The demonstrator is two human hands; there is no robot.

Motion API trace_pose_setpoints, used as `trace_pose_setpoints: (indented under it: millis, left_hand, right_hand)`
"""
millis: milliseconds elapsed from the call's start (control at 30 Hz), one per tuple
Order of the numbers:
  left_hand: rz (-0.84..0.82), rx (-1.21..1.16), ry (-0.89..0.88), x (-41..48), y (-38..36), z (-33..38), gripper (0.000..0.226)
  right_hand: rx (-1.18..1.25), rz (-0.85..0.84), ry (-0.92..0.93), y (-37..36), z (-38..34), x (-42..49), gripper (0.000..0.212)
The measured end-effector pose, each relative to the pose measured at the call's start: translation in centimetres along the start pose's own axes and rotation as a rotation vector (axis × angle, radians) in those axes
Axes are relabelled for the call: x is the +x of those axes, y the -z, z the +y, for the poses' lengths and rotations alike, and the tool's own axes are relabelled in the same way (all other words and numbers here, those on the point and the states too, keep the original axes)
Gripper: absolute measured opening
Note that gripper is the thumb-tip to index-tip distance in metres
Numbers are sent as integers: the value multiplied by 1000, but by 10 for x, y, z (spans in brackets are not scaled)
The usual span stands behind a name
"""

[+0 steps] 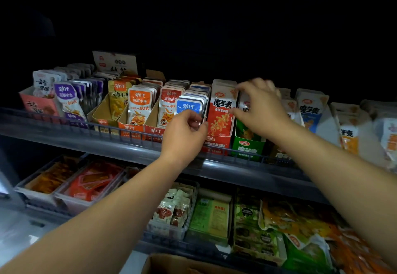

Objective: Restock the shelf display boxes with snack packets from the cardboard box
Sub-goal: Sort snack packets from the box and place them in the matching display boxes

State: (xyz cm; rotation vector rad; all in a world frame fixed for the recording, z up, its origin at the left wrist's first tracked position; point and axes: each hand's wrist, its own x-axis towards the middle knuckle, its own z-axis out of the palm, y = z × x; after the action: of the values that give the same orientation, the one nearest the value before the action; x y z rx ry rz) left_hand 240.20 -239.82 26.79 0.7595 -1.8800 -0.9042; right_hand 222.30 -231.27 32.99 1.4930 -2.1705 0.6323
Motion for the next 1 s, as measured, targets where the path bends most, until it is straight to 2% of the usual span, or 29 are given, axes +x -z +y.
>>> trace_pose_setpoints:
  millis: [67,133,367,500,600,767,900,1000]
  left_hand:
    - [-7,53,-10,-4,6,1,6]
    - [-14,113,-25,-10,11,2,10]
    - [-55,313,-75,-65,24,-21,13]
    - [-155,470,1,-117,22,-60,25]
    - [-299,613,54,-163,12,-96,31]
    - [-662,869,188,-236,-7,-159,38]
    - [-843,858,392,-288,-15,-207,34]
    - [-918,809,541,-313,-18,-235,24]
  right_hand:
    - [76,8,40,10,-3,-27,50]
    - [165,-62,48,19,-8,-59,45]
    - [247,-324,47,0,-20,-183,41]
    - [229,-444,47,-44,-21,-249,41]
    - [202,-610,-22,-85,-22,-296,44]
    - [133,-908,-36,-155,-15,-375,44]
    - [152,-1099,-147,-194,-7,-425,50]
    - [209,-1184,-260,-216,0,-442,50]
